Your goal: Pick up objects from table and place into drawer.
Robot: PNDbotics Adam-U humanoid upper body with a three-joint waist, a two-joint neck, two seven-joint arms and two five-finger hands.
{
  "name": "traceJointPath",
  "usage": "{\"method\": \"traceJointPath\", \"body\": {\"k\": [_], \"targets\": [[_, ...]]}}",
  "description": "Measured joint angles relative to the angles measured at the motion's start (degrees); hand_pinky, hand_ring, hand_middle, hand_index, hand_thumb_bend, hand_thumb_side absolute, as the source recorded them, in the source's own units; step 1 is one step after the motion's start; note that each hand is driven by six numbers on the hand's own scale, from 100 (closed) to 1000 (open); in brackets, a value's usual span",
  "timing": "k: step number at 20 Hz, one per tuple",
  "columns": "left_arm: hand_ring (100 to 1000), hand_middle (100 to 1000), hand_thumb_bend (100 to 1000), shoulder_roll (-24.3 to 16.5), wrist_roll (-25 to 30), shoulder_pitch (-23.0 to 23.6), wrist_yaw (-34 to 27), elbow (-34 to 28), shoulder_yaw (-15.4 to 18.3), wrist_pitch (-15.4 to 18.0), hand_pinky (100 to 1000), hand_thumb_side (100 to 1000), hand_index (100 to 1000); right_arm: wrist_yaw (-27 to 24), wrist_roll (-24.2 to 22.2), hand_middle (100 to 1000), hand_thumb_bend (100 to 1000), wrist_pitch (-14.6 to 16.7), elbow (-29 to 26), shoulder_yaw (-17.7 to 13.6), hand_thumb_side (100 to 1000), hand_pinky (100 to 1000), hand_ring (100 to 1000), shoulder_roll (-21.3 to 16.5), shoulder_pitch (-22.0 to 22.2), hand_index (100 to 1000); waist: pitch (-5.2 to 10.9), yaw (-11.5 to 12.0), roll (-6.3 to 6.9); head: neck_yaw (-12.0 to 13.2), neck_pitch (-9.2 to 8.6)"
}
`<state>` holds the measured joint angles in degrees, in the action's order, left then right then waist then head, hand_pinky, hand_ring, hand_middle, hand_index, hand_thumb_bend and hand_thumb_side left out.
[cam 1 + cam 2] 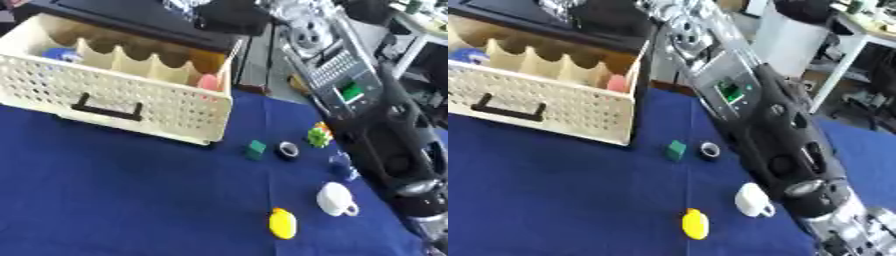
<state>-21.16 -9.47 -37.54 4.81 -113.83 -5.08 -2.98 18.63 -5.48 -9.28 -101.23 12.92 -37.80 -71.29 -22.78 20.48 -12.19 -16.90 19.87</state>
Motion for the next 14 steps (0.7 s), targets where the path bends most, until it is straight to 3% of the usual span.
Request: {"method": "traceJointPath", "body": {"k": [2,5,6,7,8,14], "targets": [[815,824,100,0.00,-0.38,0.32,0.01,0.00,0.13,0.08,606,1000,878,-3.22,4.76,595,206,-2.06,-6.28,-3.13,742,530,699,-1.92,1.83,758,0.23,-0.40,0.27,0.02,0.49],[814,823,100,-0.02,-1.13,1.26,0.09,0.00,0.71,0.24,607,1000,882,-8.51,12.02,607,141,-3.15,-10.98,-7.94,768,527,704,-4.80,4.45,756,0.80,-1.74,1.27,0.41,1.39],[814,823,100,-0.02,-1.47,1.65,0.12,0.00,0.95,0.32,607,1000,883,-10.50,14.35,607,135,-2.44,-11.62,-9.35,772,525,704,-5.99,5.84,756,0.90,-2.31,1.86,0.68,1.74],[814,824,100,-0.03,-1.85,1.99,0.17,0.00,1.13,0.40,607,1000,886,-12.45,16.54,609,100,-1.40,-12.04,-10.63,898,517,699,-7.23,7.34,753,0.94,-2.77,2.53,0.95,2.00],[814,824,100,-0.04,-2.24,2.32,0.22,0.00,1.38,0.48,607,1000,887,-14.67,18.69,609,100,-0.13,-12.24,-11.85,791,516,699,-8.36,9.00,754,0.97,-3.23,3.21,1.28,2.26],[813,824,100,-0.05,-4.76,3.39,0.25,0.00,2.73,1.25,609,1000,910,-24.25,29.58,619,100,8.95,-12.54,-18.01,899,512,691,-12.85,19.35,766,1.11,-5.77,5.69,4.07,3.70]]}}
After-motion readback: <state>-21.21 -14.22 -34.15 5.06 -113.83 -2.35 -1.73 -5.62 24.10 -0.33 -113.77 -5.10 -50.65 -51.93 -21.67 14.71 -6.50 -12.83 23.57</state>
